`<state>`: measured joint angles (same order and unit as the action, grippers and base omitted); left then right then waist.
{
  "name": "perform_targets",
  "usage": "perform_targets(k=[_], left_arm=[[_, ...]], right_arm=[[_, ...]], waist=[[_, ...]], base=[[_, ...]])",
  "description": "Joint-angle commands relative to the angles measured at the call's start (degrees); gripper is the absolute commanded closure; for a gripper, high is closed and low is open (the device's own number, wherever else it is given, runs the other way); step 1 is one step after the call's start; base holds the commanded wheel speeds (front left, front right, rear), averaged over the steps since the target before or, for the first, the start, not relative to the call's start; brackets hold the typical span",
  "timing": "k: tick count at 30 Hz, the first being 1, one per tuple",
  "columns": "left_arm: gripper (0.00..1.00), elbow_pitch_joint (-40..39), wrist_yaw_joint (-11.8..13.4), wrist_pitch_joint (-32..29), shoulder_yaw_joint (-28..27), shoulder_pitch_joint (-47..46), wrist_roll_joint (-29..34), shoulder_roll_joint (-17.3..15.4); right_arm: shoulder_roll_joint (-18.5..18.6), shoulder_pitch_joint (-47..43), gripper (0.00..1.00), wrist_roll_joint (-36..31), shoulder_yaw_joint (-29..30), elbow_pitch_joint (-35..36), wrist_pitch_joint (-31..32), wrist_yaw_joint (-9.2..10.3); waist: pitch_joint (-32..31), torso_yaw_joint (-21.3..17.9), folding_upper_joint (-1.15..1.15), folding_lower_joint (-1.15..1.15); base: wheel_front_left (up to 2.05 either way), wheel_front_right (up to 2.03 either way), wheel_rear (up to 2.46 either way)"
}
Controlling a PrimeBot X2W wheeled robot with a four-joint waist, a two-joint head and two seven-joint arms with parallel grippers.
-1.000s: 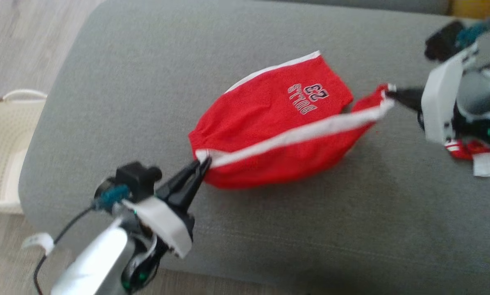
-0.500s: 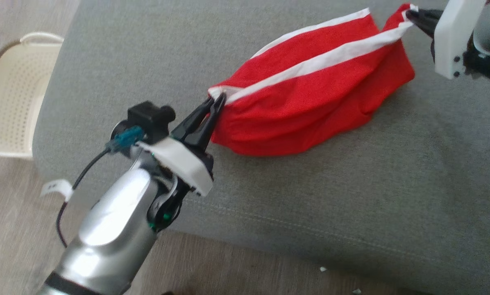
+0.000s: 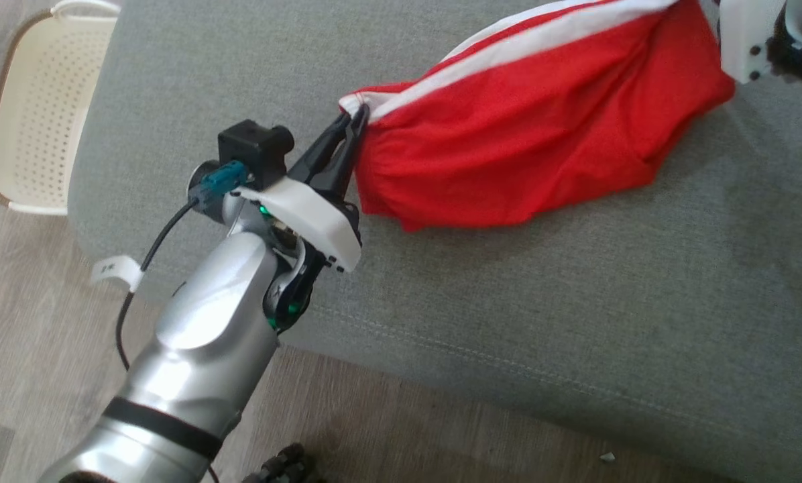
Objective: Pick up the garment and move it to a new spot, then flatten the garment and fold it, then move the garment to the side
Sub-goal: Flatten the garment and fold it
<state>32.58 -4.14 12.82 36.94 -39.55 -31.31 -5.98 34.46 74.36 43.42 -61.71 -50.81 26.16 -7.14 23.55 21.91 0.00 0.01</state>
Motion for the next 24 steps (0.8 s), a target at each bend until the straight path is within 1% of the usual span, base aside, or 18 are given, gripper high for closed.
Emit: perform_targets(k=[1, 6, 7, 8, 9, 11, 14, 18, 24], left_arm=[[1.00, -0.43, 0.68, 0.93, -2.35, -2.66, 0.79, -0.99], [1.00, 2.88, 0.74, 1.78, -2.60, -4.14, 1.08, 0.56], [1.00, 3.35, 0.69, 1.86, -2.57, -4.35, 1.14, 0.77], [1.00, 3.87, 0.67, 1.91, -2.51, -4.56, 1.21, 0.97], [0.71, 4.34, 0.73, 1.96, -2.47, -4.80, 1.35, 1.15], [0.00, 5.10, 1.07, 2.05, -2.54, -5.26, 1.70, 1.47], [0.00, 6.04, 1.44, 2.13, -2.86, -5.60, 2.10, 1.82], [0.00, 5.56, 2.13, 2.16, -4.88, -5.00, 2.48, 1.93], [0.00, 0.77, 3.87, 2.17, -10.88, -1.55, 3.59, 0.94]], right_arm=[[-0.81, 1.51, 1.00, -0.36, 0.02, 0.50, -1.01, -0.35], [-1.85, 2.54, 1.00, -0.33, -1.08, -2.37, -2.75, -0.35], [-1.99, 2.77, 0.97, -0.31, -1.13, -2.91, -3.08, -0.35], [-2.17, 3.05, 0.11, -0.44, -1.07, -3.56, -3.74, -0.35], [-2.44, 3.27, 0.00, -0.52, -0.90, -4.39, -4.33, -0.35], [-3.10, 3.66, 0.00, -0.98, -0.65, -5.95, -6.01, -0.35], [-4.56, 3.64, 0.00, -1.26, 0.29, -8.64, -9.15, -0.35], [-6.69, 2.52, 0.00, -0.58, 2.05, -11.43, -14.13, -0.35], [-8.90, -0.75, 0.00, 0.71, 3.78, -12.56, -21.80, -0.35]], waist=[[0.59, 0.36, 0.00, -0.01], [1.58, 0.80, 0.00, -0.01], [1.71, 0.83, 0.00, -0.01], [1.81, 0.86, 0.00, -0.01], [1.87, 0.86, 0.00, -0.01], [1.92, 0.78, 0.00, -0.01], [1.45, 0.36, 0.00, -0.01], [-0.03, -0.81, 0.00, -0.01], [-3.28, -3.31, 0.00, -0.01]], base=[[0.00, 0.00, 0.00], [0.00, 0.00, 0.00], [0.00, 0.00, 0.00], [0.00, 0.00, 0.00], [0.00, 0.00, 0.00], [0.00, 0.00, 0.00], [0.00, 0.00, 0.00], [0.00, 0.00, 0.00], [0.00, 0.00, 0.00]])
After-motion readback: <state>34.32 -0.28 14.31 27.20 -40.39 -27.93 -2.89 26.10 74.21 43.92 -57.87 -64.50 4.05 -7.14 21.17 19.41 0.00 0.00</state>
